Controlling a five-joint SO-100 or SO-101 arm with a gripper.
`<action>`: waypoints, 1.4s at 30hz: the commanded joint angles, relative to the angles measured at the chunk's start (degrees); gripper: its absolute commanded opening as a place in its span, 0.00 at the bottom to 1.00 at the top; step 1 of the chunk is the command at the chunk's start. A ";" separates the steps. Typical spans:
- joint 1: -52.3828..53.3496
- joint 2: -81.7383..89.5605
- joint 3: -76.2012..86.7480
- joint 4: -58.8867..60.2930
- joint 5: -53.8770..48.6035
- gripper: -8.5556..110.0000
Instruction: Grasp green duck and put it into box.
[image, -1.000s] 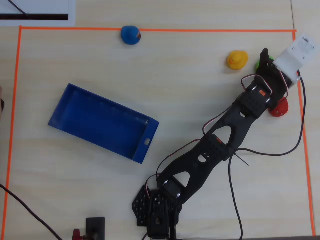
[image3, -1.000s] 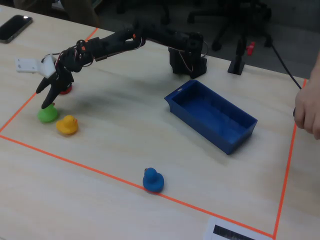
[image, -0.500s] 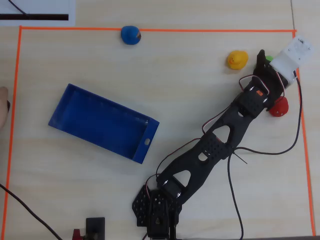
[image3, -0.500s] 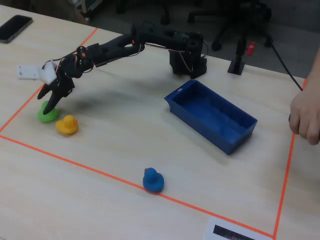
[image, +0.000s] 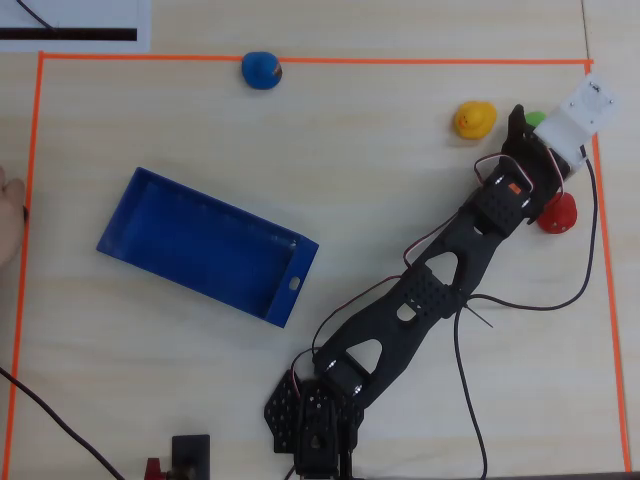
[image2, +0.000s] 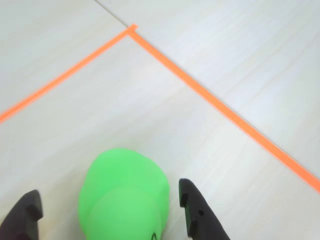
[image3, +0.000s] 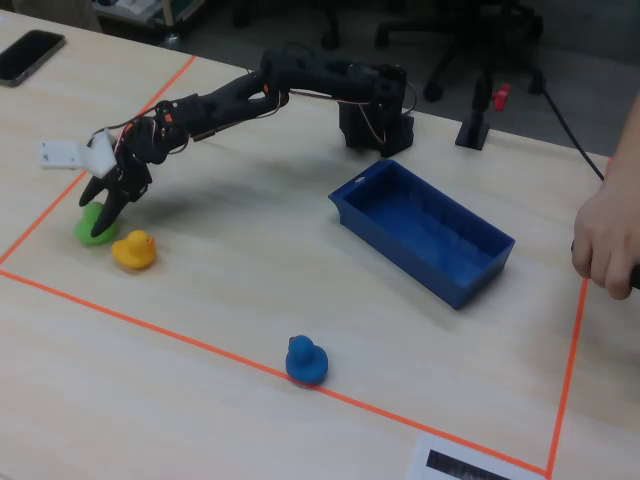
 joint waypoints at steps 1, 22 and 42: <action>0.00 0.97 -3.52 -1.67 -0.35 0.40; -0.44 6.15 -1.23 5.80 2.64 0.07; -15.12 52.47 20.21 32.17 25.49 0.07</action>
